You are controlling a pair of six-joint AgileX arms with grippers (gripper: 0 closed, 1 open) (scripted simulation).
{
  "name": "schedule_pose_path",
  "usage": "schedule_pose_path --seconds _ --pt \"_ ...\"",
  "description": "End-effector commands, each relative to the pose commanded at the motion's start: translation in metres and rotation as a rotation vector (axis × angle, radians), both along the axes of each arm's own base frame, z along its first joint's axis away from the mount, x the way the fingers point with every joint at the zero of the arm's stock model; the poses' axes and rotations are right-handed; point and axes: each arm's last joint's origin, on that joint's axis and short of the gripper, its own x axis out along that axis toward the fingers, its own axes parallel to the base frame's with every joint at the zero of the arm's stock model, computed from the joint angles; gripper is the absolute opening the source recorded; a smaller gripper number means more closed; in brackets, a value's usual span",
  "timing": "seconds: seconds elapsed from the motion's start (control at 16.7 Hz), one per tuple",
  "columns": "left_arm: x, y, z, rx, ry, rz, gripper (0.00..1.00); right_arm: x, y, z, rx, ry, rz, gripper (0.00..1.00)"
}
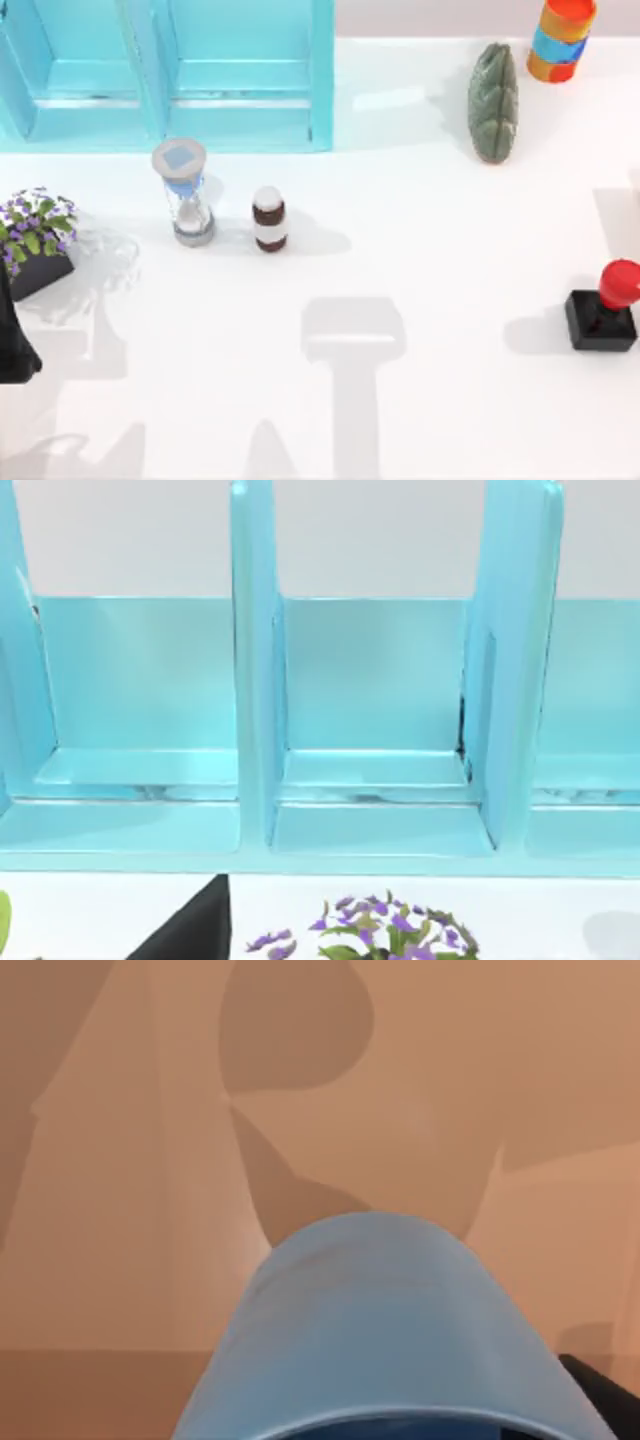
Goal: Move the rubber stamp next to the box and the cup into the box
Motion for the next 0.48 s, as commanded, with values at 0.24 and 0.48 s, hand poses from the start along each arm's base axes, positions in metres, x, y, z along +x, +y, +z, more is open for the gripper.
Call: schedule_pose_path --seconds 0.24,0.48 --pt "0.0 0.0 0.0 0.0 0.0 0.0 1.0 0.0 0.0 0.0 0.0 0.0 0.0 0.45" --pt "0.0 0.0 0.0 0.0 0.0 0.0 1.0 0.0 0.0 0.0 0.0 0.0 0.0 0.75"
